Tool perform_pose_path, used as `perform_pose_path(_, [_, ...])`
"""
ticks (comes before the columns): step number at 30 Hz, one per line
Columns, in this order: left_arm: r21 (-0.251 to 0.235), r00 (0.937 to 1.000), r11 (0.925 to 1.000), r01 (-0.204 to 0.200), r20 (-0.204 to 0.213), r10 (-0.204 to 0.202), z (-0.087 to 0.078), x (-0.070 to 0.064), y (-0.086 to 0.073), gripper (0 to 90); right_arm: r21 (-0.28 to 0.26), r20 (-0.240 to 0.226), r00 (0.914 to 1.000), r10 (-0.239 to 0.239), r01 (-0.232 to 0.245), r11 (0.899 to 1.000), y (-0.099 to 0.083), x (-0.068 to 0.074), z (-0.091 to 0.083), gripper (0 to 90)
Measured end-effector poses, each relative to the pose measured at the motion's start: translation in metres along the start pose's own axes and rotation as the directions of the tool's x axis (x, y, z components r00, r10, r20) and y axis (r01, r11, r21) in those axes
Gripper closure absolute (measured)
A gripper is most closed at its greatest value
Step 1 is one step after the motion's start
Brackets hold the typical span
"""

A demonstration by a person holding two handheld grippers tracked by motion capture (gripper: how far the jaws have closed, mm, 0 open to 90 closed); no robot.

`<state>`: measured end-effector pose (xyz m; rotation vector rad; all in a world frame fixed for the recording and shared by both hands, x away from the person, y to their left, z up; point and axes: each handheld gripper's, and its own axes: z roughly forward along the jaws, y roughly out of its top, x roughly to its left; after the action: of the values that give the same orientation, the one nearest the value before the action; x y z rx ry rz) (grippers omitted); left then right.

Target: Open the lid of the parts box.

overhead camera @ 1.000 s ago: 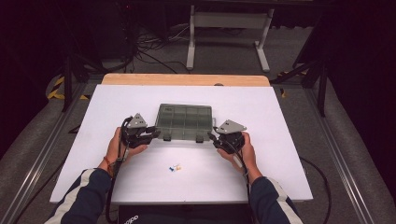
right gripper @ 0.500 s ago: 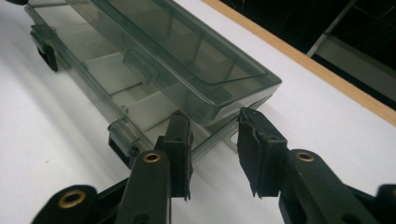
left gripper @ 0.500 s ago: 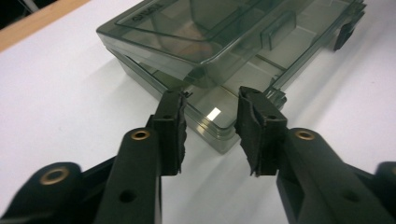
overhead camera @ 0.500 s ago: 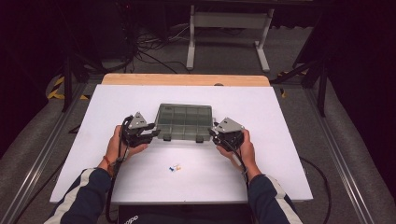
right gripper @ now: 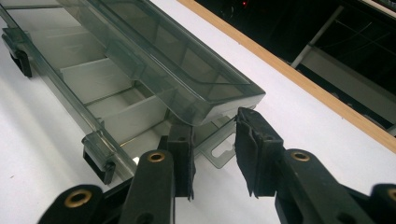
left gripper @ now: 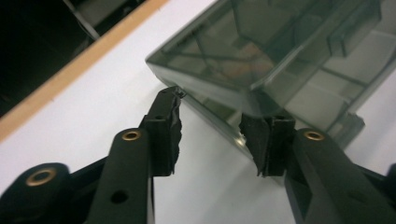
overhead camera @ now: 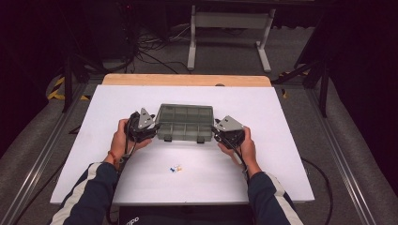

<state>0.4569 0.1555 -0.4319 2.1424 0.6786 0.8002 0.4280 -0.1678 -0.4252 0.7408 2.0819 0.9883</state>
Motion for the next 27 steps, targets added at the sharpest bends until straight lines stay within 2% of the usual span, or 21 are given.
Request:
perform_pose_path(2, [-0.011,1.0,0.9999,0.007,0.003,-0.007,0.0,0.0,0.001,61.0,-0.003,0.001,1.0,-0.004,0.004,1.0,0.0,0.0,0.0,68.5])
perform_pose_path(4, [-0.013,0.9998,0.9999,-0.01,-0.017,0.01,0.001,-0.002,0.005,61.9,-0.01,0.007,0.9999,-0.008,0.008,1.0,0.001,-0.001,0.0,69.4])
perform_pose_path(9, [-0.045,0.9997,0.999,-0.01,-0.02,0.009,0.0,-0.001,0.008,65.5,-0.024,0.007,0.9998,-0.019,0.019,1.0,0.002,-0.002,0.001,70.4])
perform_pose_path(14, [-0.057,0.9992,0.998,-0.026,-0.033,0.024,-0.003,-0.003,0.01,66.6,-0.033,0.015,0.9991,-0.04,0.04,0.999,0.003,-0.003,-0.001,70.4])
perform_pose_path(18, [-0.062,0.9993,0.9978,-0.023,-0.032,0.021,-0.005,-0.003,0.012,66.6,-0.043,0.006,0.9999,-0.015,0.015,0.999,0.008,-0.007,-0.002,70.9])
perform_pose_path(20, [-0.067,0.999,0.9973,-0.032,-0.033,0.03,-0.006,-0.003,0.013,66.8,-0.047,0.004,0.9999,-0.011,0.011,0.999,0.01,-0.008,-0.003,70.9])
perform_pose_path(27, [-0.063,0.9995,0.9976,-0.027,-0.021,0.025,-0.007,0.0,0.015,66.9,-0.045,-0.005,1.0,0.001,-0.001,0.999,0.011,-0.009,-0.003,71.2])
